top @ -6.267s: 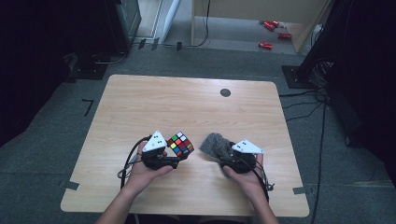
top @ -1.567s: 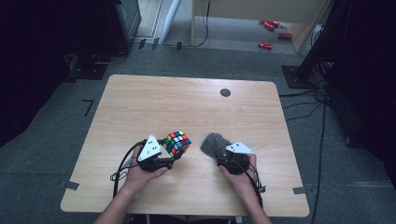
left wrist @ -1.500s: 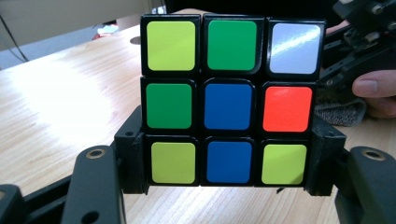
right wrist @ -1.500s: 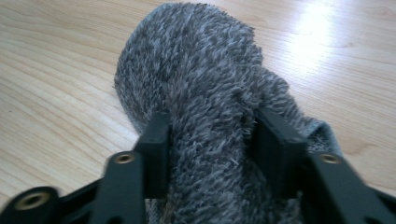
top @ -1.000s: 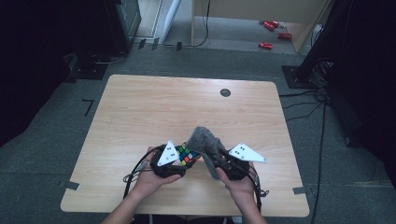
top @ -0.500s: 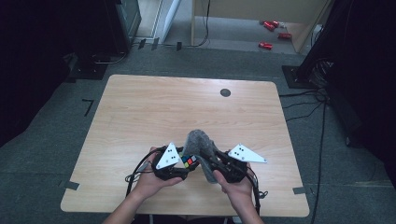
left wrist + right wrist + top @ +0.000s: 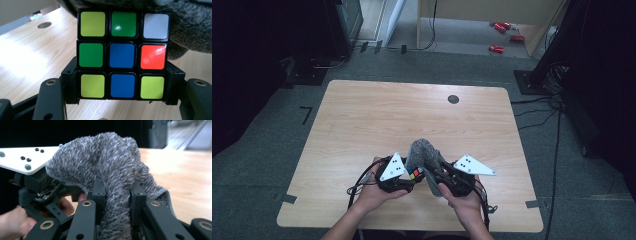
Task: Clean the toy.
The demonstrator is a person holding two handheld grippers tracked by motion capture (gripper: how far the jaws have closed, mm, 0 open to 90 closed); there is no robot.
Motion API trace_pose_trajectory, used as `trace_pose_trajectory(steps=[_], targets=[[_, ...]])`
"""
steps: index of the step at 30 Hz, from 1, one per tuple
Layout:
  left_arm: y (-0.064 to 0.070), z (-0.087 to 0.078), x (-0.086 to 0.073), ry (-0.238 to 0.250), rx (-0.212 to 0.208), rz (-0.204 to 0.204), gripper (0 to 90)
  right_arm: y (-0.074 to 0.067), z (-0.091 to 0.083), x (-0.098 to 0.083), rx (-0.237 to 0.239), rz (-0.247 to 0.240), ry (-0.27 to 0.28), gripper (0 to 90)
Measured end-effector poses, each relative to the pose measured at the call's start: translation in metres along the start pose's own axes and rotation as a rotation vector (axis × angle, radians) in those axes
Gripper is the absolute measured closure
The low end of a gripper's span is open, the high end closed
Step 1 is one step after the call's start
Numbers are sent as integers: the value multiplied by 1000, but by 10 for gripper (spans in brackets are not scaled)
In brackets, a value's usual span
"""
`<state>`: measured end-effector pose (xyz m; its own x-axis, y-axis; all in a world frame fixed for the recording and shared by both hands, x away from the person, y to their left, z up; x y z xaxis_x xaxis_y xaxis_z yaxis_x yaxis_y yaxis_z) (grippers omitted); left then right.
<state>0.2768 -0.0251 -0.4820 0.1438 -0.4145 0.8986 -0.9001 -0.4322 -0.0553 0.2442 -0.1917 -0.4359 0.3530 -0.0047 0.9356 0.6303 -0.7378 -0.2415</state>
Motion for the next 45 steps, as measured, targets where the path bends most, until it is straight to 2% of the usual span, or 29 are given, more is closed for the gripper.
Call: trace_pose_trajectory(steps=[2, 4, 6, 8, 10, 12, 13, 14, 15, 17, 19, 22, 23, 24, 26, 28, 29, 33, 34, 37, 39, 42, 45], targets=[[0, -3, 1, 10, -4, 0, 348, 2, 0, 0, -19, -9, 3, 729], [-3, -5, 2, 14, -12, -20, 348, 16, 1, -6, -55, 36, -7, 726], [-4, -6, 3, 10, -14, -30, 347, 26, 1, -11, -58, 72, -13, 723], [-4, -4, 2, 4, -23, -48, 348, 29, 1, -12, -35, 101, -11, 725], [-5, -1, 0, -18, -20, -54, 348, 22, 0, -8, -11, 86, -4, 724], [-4, 1, -1, -39, -26, -47, 348, 8, 1, -3, 40, 50, 9, 723], [-2, 0, -1, -40, -33, -44, 348, 2, 1, -2, 32, 16, 9, 722], [-2, 0, 0, -41, -34, -46, 348, -2, 3, -1, 3, -26, 8, 718], [-2, -1, 1, -42, -35, -48, 348, -3, 3, -1, -11, -33, 9, 715], [-4, -5, 5, -31, -35, -55, 348, 3, 2, -3, -29, -12, 18, 715], [-5, -7, 7, -25, -35, -59, 347, 15, 3, -8, -60, 23, 6, 715], [-7, -6, 6, -26, -37, -69, 347, 21, 2, -10, -53, 68, -1, 717], [-7, -5, 5, -36, -32, -79, 347, 18, 1, -9, -51, 54, 5, 717], [-7, -3, 3, -51, -23, -78, 347, 12, 0, -6, -28, 40, 13, 716], [-5, 0, 2, -73, -17, -59, 347, -3, 1, -1, 10, -11, 19, 713], [-2, 1, 2, -91, -10, -44, 347, -14, 3, 1, -17, -91, -5, 710], [-2, 1, 2, -105, 3, -37, 348, -16, 5, 0, -30, -114, -12, 709], [-1, 6, 0, -175, 42, -29, 348, -13, 9, -8, -41, -169, -38, 708], [0, 8, -1, -199, 54, -30, 348, -11, 11, -11, -53, -196, -46, 707], [3, 12, -1, -250, 69, -28, 349, -5, 15, -17, -72, -198, -66, 705], [5, 14, 0, -271, 73, -22, 349, -7, 17, -18, -102, -252, -83, 704], [4, 14, 2, -293, 91, -7, 348, -13, 18, -19, -142, -293, -96, 703], [4, 13, 4, -311, 114, 13, 348, -21, 20, -19, -156, -351, -106, 702]])
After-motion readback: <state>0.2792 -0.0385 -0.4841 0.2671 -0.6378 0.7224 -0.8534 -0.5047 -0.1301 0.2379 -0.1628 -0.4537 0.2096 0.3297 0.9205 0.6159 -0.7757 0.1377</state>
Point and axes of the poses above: each handheld gripper's, and its own axes: z roughly forward along the jaws, x roughly out of its top, y roughly to its right, the point moved 4 cm from there along z, roughly forward along the jaws, and after that the axes turned 1 degree about -z, right-handed, at the moved point
